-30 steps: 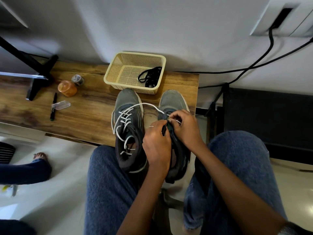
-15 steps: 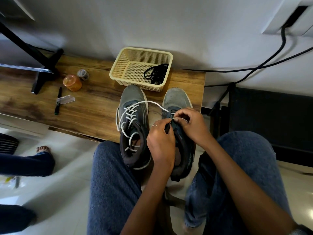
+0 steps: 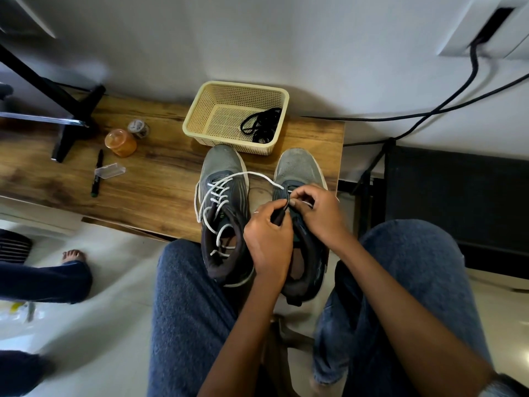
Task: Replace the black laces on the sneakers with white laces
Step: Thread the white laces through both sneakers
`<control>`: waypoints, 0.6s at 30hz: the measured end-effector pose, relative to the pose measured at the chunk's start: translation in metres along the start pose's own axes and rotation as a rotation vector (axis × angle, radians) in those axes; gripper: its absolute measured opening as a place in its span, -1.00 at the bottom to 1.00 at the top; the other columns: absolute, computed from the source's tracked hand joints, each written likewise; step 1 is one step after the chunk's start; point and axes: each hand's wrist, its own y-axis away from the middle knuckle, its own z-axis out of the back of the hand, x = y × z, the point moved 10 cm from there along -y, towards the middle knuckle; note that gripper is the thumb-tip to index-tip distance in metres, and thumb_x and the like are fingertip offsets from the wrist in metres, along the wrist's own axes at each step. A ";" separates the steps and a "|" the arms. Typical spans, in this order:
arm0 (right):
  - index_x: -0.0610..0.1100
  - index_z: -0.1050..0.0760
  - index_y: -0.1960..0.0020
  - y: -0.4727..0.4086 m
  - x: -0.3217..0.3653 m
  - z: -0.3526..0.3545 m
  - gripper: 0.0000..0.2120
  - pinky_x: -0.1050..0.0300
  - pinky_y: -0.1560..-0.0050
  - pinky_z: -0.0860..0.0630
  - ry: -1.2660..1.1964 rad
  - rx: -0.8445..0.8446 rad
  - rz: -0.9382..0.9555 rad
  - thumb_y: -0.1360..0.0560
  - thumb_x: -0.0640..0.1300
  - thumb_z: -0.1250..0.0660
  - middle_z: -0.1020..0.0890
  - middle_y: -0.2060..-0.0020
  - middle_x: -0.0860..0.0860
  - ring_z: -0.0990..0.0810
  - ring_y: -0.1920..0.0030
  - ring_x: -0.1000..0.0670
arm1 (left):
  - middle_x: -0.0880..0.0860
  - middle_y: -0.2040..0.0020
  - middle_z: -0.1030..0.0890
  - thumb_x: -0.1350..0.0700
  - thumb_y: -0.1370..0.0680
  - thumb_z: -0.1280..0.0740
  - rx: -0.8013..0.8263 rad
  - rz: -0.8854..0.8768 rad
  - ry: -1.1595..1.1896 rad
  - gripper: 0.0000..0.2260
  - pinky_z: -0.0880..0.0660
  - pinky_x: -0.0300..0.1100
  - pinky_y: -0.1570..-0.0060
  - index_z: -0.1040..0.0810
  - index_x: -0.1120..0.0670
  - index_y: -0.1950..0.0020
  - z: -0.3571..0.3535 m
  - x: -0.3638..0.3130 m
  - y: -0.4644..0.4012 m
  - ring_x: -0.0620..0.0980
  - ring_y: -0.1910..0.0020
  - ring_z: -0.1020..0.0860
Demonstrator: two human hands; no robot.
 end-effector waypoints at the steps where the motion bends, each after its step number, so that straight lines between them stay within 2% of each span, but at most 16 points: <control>1: -0.13 -0.58 0.13 0.001 0.000 0.000 -0.93 0.41 0.12 -0.41 -0.021 -0.001 -0.014 -0.46 -0.28 -0.40 -0.56 0.21 0.10 -0.53 0.18 0.15 | -0.04 0.06 -0.68 0.21 -0.46 -0.42 0.005 0.001 0.006 -0.83 -0.53 -0.18 0.03 -0.67 0.04 -0.02 0.000 0.000 0.000 -0.02 0.17 -0.63; 5: -0.10 -0.57 0.12 0.002 -0.003 0.000 -0.93 0.46 0.15 -0.38 -0.078 0.008 -0.060 -0.49 -0.25 -0.37 -0.57 0.24 0.18 -0.53 0.18 0.24 | 0.02 0.16 -0.69 0.19 -0.47 -0.43 0.014 -0.005 0.028 -0.83 -0.54 -0.17 0.12 -0.66 0.05 -0.04 0.000 0.002 0.001 0.00 0.29 -0.60; 8: -0.09 -0.58 0.12 0.003 -0.005 -0.001 -0.94 0.45 0.15 -0.38 -0.066 -0.004 -0.080 -0.49 -0.23 -0.38 -0.58 0.24 0.18 -0.53 0.19 0.24 | 0.03 0.20 -0.68 0.15 -0.48 -0.42 0.035 -0.014 0.035 -0.84 -0.49 -0.25 0.21 -0.65 0.04 -0.06 -0.002 0.004 0.002 -0.18 0.43 -0.49; 11: -0.10 -0.59 0.13 0.003 -0.006 0.001 -0.93 0.46 0.17 -0.39 -0.098 -0.047 -0.103 -0.47 -0.25 -0.39 -0.56 0.27 0.23 -0.52 0.22 0.28 | -0.13 0.15 -0.65 0.06 -0.54 -0.34 0.014 -0.046 0.090 -0.84 -0.45 -0.41 0.16 -0.61 0.06 -0.08 0.003 -0.006 0.006 -0.28 0.23 -0.56; 13: -0.08 -0.60 0.14 0.001 -0.007 0.001 -0.92 0.41 0.15 -0.40 -0.125 -0.050 -0.108 -0.45 -0.25 -0.42 -0.57 0.27 0.23 -0.53 0.22 0.29 | -0.25 0.17 -0.57 0.13 -0.61 -0.24 -0.016 0.013 0.137 -0.84 -0.33 -0.57 0.17 -0.57 0.09 -0.12 0.007 -0.005 0.005 -0.45 0.18 -0.50; 14: -0.08 -0.61 0.14 0.001 -0.008 0.001 -0.93 0.40 0.13 -0.42 -0.134 -0.043 -0.112 -0.45 -0.24 -0.43 -0.59 0.26 0.21 -0.54 0.21 0.28 | -0.26 0.16 -0.57 0.16 -0.63 -0.20 -0.019 0.056 0.151 -0.82 -0.30 -0.60 0.17 -0.57 0.10 -0.13 0.008 -0.001 0.002 -0.47 0.17 -0.49; 16: -0.11 -0.63 0.11 0.001 -0.008 0.002 -0.95 0.40 0.10 -0.45 -0.122 -0.032 -0.107 -0.45 -0.22 -0.43 -0.62 0.23 0.14 -0.56 0.18 0.27 | -0.15 0.11 -0.64 0.16 -0.63 -0.19 0.053 0.099 0.133 -0.78 -0.33 -0.58 0.16 -0.62 0.08 -0.12 0.003 0.002 -0.007 -0.36 0.13 -0.54; 18: -0.11 -0.65 0.09 0.001 -0.008 0.004 -0.93 0.31 0.06 -0.50 -0.110 -0.037 -0.095 -0.44 -0.22 -0.43 -0.64 0.22 0.12 -0.60 0.16 0.21 | -0.09 0.08 -0.68 0.15 -0.59 -0.28 0.152 0.139 0.106 -0.82 -0.42 -0.47 0.07 -0.68 0.04 -0.07 -0.003 0.007 -0.019 -0.27 0.10 -0.57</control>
